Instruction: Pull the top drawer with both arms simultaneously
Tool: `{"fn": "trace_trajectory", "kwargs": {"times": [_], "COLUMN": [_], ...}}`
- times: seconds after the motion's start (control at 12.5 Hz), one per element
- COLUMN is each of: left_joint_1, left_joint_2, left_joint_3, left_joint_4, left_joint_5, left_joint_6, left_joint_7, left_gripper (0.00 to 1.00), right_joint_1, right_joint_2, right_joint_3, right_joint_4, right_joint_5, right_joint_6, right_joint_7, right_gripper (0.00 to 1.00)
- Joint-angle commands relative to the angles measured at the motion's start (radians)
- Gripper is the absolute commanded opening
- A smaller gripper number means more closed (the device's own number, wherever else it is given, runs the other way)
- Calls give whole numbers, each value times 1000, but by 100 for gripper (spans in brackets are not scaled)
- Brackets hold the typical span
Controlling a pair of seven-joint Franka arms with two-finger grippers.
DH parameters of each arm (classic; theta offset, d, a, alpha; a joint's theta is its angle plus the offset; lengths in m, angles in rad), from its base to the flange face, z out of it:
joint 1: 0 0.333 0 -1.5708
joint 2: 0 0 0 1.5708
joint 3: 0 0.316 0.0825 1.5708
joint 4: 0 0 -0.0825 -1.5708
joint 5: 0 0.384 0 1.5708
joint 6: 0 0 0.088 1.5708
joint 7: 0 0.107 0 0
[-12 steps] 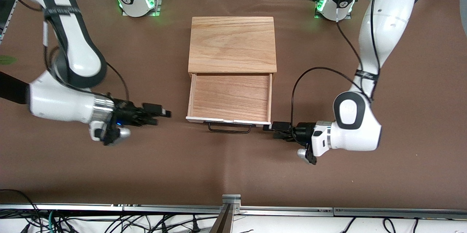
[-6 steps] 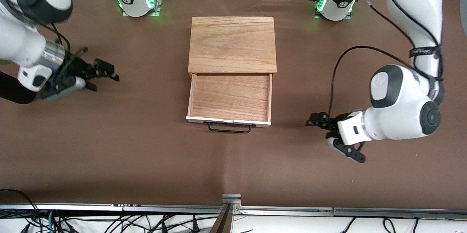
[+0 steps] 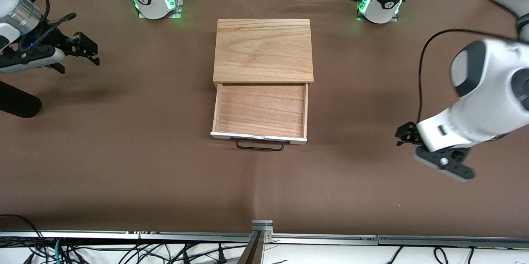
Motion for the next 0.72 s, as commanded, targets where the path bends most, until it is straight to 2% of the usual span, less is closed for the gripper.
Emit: {"fn": "trace_trajectory", "kwargs": {"times": [0.0, 0.24, 0.4, 0.48, 0.64], "left_joint_1": [32, 65, 65, 65, 64], "left_joint_2": [-140, -185, -245, -272, -297], "left_joint_3": [39, 58, 53, 50, 47], "left_joint_4": [-104, -125, -202, -248, -279], "left_joint_5": [30, 23, 19, 17, 11], "left_joint_6": [-41, -89, -140, -140, -138], "left_joint_7": [-5, -73, -283, -325, -330], "left_gripper": [100, 100, 100, 100, 100], "right_joint_1": [-7, -7, -7, -7, -7], "right_joint_2": [-18, -16, -16, -16, -16], "right_joint_3": [9, 10, 12, 12, 12], "right_joint_4": [7, 7, 7, 7, 6], "right_joint_5": [-29, -26, -26, -26, -26], "right_joint_6": [-38, -36, -39, -39, -44], "right_joint_7": [35, 37, 35, 35, 34], "right_gripper": [100, 100, 100, 100, 100]}}
